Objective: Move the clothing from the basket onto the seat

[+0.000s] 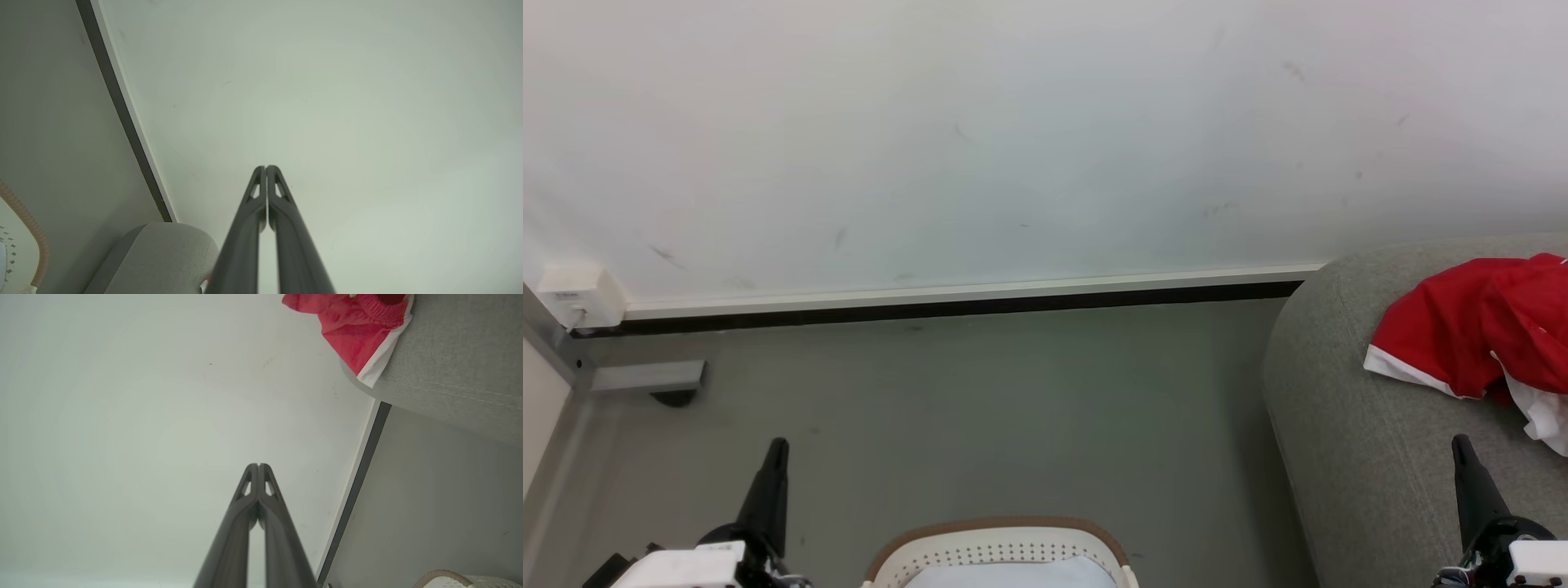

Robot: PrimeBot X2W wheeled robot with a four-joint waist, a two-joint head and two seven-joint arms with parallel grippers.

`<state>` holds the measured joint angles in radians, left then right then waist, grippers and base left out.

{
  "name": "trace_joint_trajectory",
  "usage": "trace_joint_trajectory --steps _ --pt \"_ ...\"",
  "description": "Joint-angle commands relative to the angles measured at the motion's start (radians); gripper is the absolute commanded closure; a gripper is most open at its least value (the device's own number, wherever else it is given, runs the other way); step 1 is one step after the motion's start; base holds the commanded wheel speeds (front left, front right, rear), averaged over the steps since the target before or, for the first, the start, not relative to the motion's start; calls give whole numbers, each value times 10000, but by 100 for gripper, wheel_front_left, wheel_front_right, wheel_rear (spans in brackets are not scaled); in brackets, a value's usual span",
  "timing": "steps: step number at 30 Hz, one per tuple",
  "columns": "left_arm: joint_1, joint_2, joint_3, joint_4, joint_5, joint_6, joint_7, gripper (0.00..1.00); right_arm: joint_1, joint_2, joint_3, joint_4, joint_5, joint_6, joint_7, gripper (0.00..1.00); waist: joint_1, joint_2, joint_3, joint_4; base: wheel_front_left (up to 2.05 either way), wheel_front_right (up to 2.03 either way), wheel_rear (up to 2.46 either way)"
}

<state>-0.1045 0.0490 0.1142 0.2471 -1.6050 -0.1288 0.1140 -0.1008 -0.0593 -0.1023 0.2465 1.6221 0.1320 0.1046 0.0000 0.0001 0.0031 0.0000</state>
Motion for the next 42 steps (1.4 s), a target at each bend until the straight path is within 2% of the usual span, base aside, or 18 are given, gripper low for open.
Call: trace_joint_trajectory --steps 1,42 --pt "-93 10 29 -26 -139 -52 43 100 -117 7 -30 -46 11 -24 29 100 0 -1 0 0 0 0 0" --pt "-90 12 25 -30 -141 -50 39 100 -124 53 -94 -40 -63 -24 75 100 0 -1 0 0 0 0 0"
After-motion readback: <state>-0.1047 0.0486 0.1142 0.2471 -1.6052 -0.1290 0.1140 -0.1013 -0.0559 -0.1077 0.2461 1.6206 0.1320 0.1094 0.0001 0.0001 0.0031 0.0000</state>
